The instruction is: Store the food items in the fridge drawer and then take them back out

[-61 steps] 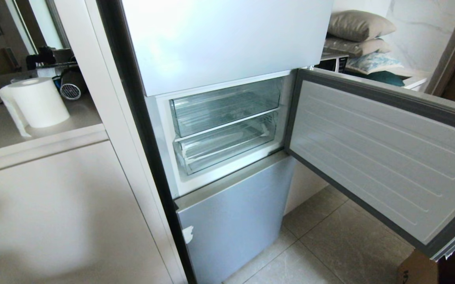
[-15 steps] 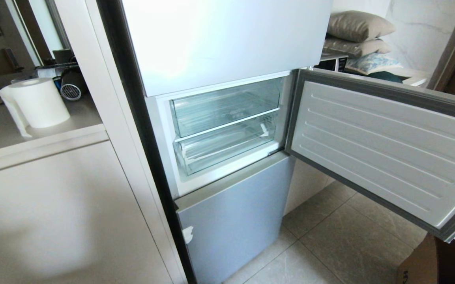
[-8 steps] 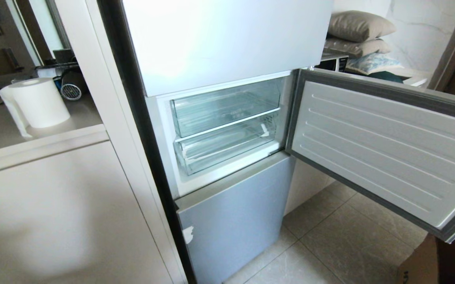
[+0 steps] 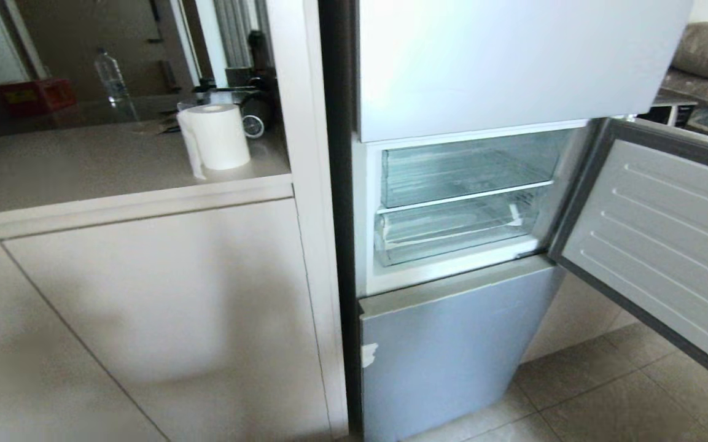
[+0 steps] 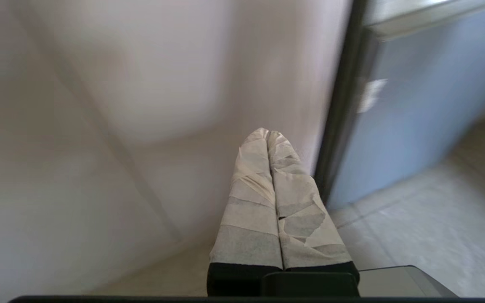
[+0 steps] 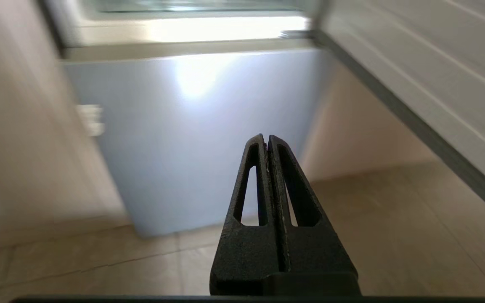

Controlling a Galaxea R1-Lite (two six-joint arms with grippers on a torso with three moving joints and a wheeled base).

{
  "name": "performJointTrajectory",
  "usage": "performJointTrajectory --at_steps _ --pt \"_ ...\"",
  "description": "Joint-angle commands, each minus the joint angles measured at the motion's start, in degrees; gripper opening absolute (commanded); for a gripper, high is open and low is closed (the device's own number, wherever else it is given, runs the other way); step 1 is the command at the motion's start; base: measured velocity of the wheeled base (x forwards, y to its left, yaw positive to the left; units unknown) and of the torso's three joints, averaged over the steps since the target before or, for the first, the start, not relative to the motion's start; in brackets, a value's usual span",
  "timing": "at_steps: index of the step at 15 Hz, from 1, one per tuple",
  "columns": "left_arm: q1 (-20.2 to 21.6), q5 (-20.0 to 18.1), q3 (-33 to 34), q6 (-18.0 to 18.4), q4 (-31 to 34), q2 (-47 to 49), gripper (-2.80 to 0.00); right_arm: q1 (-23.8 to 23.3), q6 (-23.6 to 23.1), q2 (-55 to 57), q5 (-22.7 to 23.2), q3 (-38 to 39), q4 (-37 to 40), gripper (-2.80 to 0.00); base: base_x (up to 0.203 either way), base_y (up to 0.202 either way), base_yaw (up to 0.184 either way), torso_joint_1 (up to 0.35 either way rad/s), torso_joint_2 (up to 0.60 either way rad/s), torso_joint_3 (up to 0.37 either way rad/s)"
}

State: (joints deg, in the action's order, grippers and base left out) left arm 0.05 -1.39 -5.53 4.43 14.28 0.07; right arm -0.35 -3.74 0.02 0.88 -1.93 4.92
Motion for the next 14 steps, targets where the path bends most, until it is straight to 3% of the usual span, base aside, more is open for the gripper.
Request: performJointTrajectory --at_steps 1,8,11,14 --pt "0.0 0.0 0.0 0.1 0.1 0.0 -2.80 0.0 0.0 0.0 0.1 0.0 0.1 -2.80 0.003 -0.009 0.181 0.002 0.00 -0.001" --pt "0.0 0.0 0.0 0.0 0.1 0.0 -2.80 -0.1 -0.3 0.0 0.1 0.1 0.1 -2.80 0.000 -0.008 0.151 0.002 0.00 0.002" --pt "0.0 0.0 0.0 0.0 0.1 0.0 -2.80 0.0 -1.8 0.0 0.2 -0.1 -0.3 -2.80 0.000 0.000 0.000 0.000 0.00 0.000" --pt "0.0 0.0 0.0 0.0 0.0 0.0 -2.80 0.0 0.4 6.2 1.0 -6.0 -0.2 -2.80 0.000 0.000 0.000 0.000 0.00 0.000"
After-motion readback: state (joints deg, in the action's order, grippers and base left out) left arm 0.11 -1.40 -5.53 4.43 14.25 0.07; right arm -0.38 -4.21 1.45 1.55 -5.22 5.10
